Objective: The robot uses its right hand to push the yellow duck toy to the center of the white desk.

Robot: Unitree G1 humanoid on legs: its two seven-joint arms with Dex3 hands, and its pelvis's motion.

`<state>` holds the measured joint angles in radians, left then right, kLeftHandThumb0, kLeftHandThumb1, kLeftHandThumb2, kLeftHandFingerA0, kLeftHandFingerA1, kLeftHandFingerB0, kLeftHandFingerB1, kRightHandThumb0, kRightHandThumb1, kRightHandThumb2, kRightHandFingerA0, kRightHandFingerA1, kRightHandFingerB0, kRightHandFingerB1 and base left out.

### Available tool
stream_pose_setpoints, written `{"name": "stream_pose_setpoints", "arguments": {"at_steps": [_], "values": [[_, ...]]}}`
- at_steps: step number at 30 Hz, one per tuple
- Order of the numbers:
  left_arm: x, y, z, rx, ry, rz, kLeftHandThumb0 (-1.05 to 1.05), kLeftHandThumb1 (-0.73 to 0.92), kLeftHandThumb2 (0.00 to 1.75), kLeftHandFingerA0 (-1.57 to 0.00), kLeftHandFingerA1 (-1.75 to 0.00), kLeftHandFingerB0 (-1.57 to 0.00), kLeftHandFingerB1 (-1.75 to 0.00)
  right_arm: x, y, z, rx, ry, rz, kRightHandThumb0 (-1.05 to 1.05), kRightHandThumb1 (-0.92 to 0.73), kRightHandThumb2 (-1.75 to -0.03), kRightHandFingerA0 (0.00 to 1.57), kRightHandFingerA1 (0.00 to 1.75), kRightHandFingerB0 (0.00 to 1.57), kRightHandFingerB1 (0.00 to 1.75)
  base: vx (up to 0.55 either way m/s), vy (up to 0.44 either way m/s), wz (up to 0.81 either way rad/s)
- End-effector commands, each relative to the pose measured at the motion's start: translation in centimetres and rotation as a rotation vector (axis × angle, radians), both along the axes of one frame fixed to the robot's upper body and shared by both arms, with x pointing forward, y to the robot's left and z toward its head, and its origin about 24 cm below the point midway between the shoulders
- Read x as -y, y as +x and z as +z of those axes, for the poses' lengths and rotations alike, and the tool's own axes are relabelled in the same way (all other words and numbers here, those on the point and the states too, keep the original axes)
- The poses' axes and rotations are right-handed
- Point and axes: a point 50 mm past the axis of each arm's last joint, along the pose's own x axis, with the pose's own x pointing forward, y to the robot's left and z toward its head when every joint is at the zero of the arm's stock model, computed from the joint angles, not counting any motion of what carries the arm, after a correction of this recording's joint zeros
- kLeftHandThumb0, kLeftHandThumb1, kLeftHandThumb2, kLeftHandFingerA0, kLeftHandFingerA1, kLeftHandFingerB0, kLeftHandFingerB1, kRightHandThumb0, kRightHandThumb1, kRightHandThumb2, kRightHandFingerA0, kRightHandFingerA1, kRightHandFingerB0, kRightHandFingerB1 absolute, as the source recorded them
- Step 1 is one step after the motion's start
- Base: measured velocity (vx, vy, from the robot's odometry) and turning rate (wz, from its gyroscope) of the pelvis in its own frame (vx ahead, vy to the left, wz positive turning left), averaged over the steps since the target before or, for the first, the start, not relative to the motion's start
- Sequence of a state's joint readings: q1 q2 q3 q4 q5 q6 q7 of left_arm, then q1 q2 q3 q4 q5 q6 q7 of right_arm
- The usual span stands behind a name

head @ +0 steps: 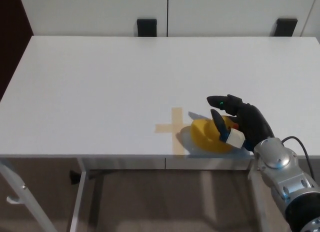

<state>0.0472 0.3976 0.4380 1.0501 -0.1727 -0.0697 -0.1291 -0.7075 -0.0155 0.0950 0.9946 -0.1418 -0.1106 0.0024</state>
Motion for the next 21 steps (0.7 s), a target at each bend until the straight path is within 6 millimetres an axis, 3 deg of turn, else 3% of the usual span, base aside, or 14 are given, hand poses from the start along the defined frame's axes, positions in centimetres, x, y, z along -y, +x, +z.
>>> {"name": "stream_pose_setpoints", "arguments": {"at_steps": [1,13,14,19,20,21], "values": [[0.1,-0.1,0.5,0.042,0.064,-0.065,-0.03,0.47,1.02,-0.84,-0.76,-0.82,-0.68,0.6,-0.6,-1.5,-0.052,0.021,-0.113,-0.82,-0.92,-0.71,0.29,0.45,0.30,0.36,0.00,0.000,0.00],[0.6,-1.2,0.1,0.057,0.017,-0.119,0.06,0.40,1.26,-0.87,-0.79,-0.83,-0.73,1.2,-0.6,-0.9,0.039,-0.007,-0.215,-0.82,-0.89,-0.67,0.29,0.45,0.40,0.38,0.00,0.000,0.00],[0.7,-1.1,0.2,0.068,0.013,-0.129,0.00,0.41,1.18,-0.88,-0.79,-0.83,-0.71,1.2,-0.6,-0.8,0.063,-0.003,-0.255,-0.87,-0.67,-1.08,0.02,0.29,0.34,0.52,0.00,0.000,0.00],[1.0,-0.9,0.3,0.080,0.008,-0.152,0.06,0.40,1.23,-0.88,-0.80,-0.84,-0.73,0.7,-0.7,-0.5,0.145,-0.039,-0.328,-0.88,-0.71,-1.08,0.03,0.39,0.24,0.49,0.00,0.000,0.00],[1.1,-0.8,0.3,0.081,0.005,-0.158,0.02,0.41,1.17,-0.90,-0.78,-0.84,-0.70,-0.3,-0.7,-0.2,0.183,-0.038,-0.353,-0.82,-0.88,-0.68,0.08,0.37,0.23,0.32,0.00,0.000,0.00],[1.2,-0.8,0.3,0.082,0.004,-0.159,0.02,0.41,1.17,-0.90,-0.78,-0.84,-0.70,-0.5,-0.7,-0.2,0.188,-0.034,-0.359,-0.82,-0.88,-0.68,0.08,0.37,0.23,0.32,0.00,0.000,0.00]]}}
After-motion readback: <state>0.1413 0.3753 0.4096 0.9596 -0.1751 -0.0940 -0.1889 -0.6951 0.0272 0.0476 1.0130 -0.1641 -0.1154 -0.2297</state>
